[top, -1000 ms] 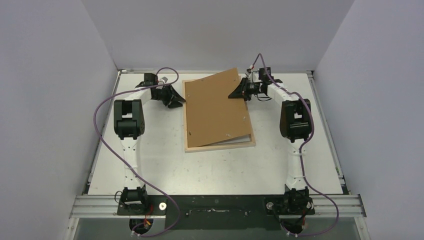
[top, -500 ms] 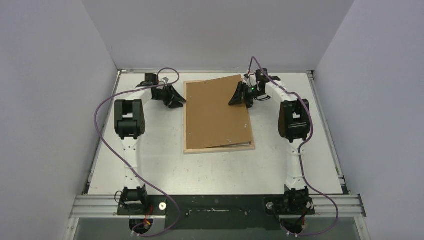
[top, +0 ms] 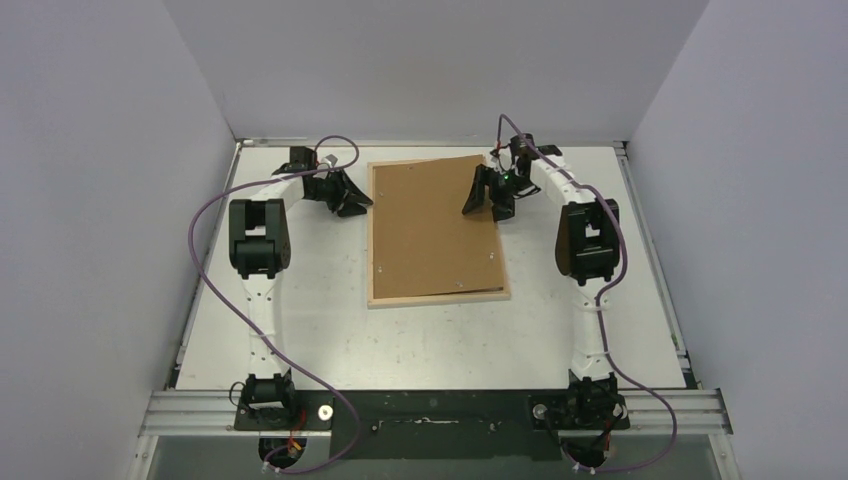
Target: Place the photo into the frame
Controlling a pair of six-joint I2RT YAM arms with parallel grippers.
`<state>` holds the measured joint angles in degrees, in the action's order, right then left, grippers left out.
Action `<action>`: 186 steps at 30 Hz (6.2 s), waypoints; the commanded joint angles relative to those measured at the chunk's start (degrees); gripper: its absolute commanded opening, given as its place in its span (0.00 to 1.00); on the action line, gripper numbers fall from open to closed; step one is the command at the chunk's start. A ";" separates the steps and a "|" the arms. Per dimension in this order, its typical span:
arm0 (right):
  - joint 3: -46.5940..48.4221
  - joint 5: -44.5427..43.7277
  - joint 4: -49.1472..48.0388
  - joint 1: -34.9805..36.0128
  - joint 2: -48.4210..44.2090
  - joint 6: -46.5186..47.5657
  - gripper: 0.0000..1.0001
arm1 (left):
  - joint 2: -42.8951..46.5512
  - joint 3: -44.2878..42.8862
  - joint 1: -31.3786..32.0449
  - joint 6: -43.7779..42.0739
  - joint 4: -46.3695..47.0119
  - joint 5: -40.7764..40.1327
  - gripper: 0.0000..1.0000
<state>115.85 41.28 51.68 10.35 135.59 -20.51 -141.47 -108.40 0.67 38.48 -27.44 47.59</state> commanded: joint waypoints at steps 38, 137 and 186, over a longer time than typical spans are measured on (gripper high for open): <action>-6.75 -28.24 -4.03 0.01 -8.93 -3.52 0.47 | -1.44 -0.19 0.09 -6.79 -7.00 -4.99 0.47; -17.14 -39.10 -4.37 5.19 -18.96 1.32 0.58 | 9.39 9.16 0.74 -10.47 -5.67 -4.65 0.44; -36.18 -41.72 -9.58 13.42 -25.27 -6.03 0.30 | 31.97 30.68 13.92 -6.01 9.29 -8.70 0.45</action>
<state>81.36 1.80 43.46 25.39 112.38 -26.09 -112.62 -78.11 14.31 31.03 -26.11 32.69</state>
